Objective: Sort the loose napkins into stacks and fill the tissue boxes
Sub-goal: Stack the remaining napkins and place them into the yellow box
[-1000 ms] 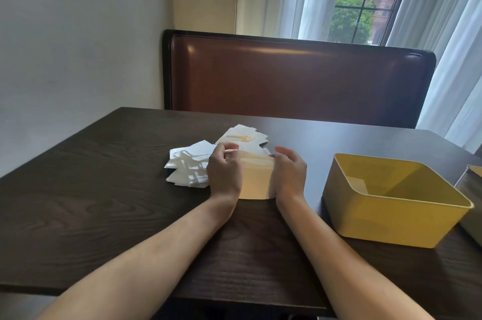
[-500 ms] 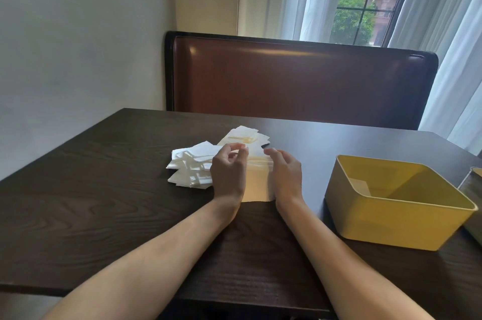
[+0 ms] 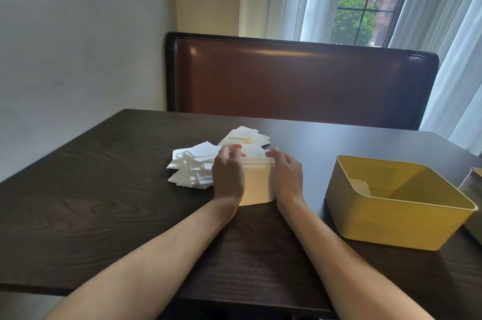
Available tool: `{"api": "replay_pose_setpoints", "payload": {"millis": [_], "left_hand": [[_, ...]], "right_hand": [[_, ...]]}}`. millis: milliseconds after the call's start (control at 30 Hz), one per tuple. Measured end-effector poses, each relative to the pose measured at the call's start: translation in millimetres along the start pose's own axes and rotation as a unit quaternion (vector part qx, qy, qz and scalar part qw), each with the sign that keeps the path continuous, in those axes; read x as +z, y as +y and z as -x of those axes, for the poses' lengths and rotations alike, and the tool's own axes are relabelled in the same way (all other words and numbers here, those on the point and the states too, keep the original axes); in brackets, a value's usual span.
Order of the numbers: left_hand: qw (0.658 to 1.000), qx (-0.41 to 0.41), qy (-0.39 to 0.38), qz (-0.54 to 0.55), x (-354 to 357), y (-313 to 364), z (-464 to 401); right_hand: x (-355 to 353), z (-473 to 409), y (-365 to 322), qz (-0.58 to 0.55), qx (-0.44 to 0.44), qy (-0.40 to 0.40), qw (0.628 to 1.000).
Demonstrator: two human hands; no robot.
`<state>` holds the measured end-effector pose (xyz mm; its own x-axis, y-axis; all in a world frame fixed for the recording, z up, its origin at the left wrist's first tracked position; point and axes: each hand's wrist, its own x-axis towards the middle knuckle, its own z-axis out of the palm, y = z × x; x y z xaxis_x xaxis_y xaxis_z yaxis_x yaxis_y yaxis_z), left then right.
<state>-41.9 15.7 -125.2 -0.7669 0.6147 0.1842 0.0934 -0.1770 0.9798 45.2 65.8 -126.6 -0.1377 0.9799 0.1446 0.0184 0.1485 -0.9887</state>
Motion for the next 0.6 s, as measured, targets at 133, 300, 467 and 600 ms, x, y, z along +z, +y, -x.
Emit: {"api": "replay_pose_setpoints", "payload": {"millis": [133,300,467,600], "left_hand": [[0.996,0.046,-0.031,-0.073,4.2,-4.7,3.8],[0.993,0.059,0.003,-0.104,3.5,-7.0,-3.8],[0.992,0.069,0.081,-0.065,-7.4,0.3,-14.9],[0.991,0.068,0.105,-0.055,-13.3,2.9,-19.8]], "right_hand": [[3.3,-0.5,2.6,0.041,-0.036,0.012,0.998],[2.7,-1.5,3.6,0.037,-0.064,0.032,0.997],[3.9,-0.3,-0.1,0.021,-0.074,-0.028,0.997],[4.4,1.1,2.1,0.064,-0.107,-0.085,0.989]]}}
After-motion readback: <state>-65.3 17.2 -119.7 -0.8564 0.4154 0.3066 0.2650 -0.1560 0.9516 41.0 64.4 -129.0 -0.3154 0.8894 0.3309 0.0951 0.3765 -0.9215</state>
